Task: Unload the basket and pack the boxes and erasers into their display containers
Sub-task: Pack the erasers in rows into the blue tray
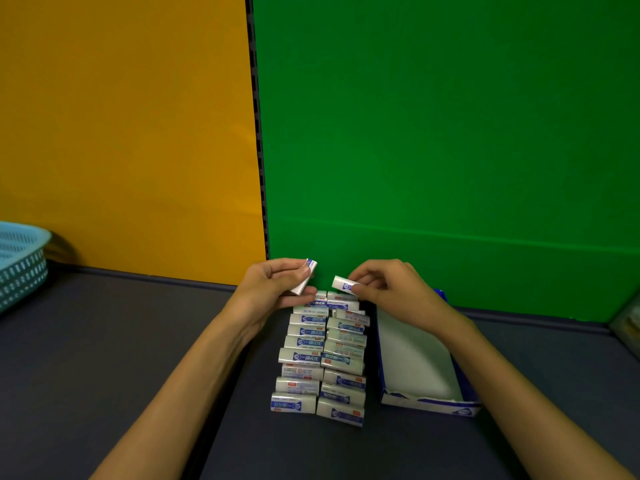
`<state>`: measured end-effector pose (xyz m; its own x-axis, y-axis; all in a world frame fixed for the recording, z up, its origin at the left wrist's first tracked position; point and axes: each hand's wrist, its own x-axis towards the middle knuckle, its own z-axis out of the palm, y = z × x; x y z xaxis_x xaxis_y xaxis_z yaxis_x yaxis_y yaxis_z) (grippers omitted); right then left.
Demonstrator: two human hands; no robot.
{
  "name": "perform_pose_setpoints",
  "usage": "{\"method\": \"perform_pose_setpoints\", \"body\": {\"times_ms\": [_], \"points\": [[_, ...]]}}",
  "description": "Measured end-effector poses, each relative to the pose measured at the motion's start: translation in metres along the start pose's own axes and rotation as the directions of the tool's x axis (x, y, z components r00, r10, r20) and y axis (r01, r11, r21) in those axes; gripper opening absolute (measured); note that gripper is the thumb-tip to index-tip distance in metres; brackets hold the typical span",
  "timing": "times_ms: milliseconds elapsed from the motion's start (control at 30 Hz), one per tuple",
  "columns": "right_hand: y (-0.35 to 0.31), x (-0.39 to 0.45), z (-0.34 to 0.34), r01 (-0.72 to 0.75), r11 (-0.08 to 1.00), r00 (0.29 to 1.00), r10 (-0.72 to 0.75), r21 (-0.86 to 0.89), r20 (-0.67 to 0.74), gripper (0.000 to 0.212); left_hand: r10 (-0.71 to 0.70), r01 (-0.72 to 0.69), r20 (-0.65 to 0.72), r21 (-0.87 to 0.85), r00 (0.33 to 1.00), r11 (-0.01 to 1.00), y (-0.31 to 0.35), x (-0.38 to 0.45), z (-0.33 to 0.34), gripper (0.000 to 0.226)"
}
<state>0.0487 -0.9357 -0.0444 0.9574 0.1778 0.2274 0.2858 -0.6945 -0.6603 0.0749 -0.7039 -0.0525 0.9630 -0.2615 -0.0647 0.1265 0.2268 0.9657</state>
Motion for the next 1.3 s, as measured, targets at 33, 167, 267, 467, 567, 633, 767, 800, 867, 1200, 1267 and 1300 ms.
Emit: {"method": "perform_pose_setpoints", "body": {"times_ms": [33, 167, 267, 467, 567, 633, 767, 800, 867, 1200, 1267, 1300], "points": [[-0.002, 0.000, -0.004, -0.007, 1.000, 1.000, 0.007, 0.028, -0.005, 0.010, -0.019, 0.019, 0.015, -0.022, 1.000, 1.000, 0.001, 0.000, 0.001, 0.023], [-0.003, -0.008, -0.026, -0.021, 0.999, 0.997, 0.024, 0.042, -0.069, 0.012, -0.029, 0.032, 0.068, -0.046, 0.997, 0.998, 0.000, -0.001, 0.006, 0.022], [0.005, -0.021, -0.043, -0.029, 1.000, 0.994, 0.029, 0.007, -0.107, 0.012, 0.045, -0.057, 0.096, 0.128, 0.994, 0.990, -0.003, -0.004, 0.013, 0.023], [0.037, -0.050, -0.070, -0.054, 0.974, 0.981, 0.010, -0.220, -0.194, 0.010, 0.251, -0.324, 0.206, 0.526, 0.946, 0.786, -0.005, -0.007, 0.049, 0.020], [0.052, -0.057, -0.072, -0.067, 0.951, 0.985, 0.015, -0.302, -0.171, 0.010, 0.278, -0.402, 0.290, 0.655, 0.916, 0.640, -0.005, -0.005, 0.074, 0.020], [0.056, -0.060, -0.069, -0.055, 0.926, 0.990, 0.002, -0.373, -0.141, 0.010, 0.291, -0.450, 0.346, 0.743, 0.892, 0.495, -0.006, -0.001, 0.089, 0.021], [0.055, -0.064, -0.059, -0.055, 0.846, 0.995, 0.001, -0.530, -0.102, 0.015, 0.251, -0.458, 0.395, 0.840, 0.883, 0.289, -0.011, 0.010, 0.108, 0.022], [0.053, -0.064, -0.056, -0.061, 0.819, 0.995, 0.006, -0.571, -0.098, 0.016, 0.239, -0.456, 0.401, 0.851, 0.884, 0.262, -0.012, 0.012, 0.111, 0.022], [0.053, -0.064, -0.052, -0.080, 0.776, 0.995, 0.026, -0.625, -0.096, 0.018, 0.231, -0.465, 0.419, 0.861, 0.878, 0.205, -0.016, 0.016, 0.117, 0.020], [0.064, -0.064, -0.043, -0.162, 0.835, 0.986, 0.114, -0.526, -0.122, 0.019, 0.209, -0.467, 0.504, 0.860, 0.838, -0.203, -0.037, 0.031, 0.132, 0.022], [0.064, -0.062, -0.042, -0.176, 0.827, 0.983, 0.118, -0.533, -0.141, 0.021, 0.195, -0.452, 0.512, 0.846, 0.837, -0.283, -0.038, 0.032, 0.135, 0.020], [0.063, -0.062, -0.042, -0.186, 0.819, 0.981, 0.121, -0.543, -0.154, 0.021, 0.181, -0.447, 0.512, 0.841, 0.840, -0.305, -0.038, 0.033, 0.136, 0.020]]}}
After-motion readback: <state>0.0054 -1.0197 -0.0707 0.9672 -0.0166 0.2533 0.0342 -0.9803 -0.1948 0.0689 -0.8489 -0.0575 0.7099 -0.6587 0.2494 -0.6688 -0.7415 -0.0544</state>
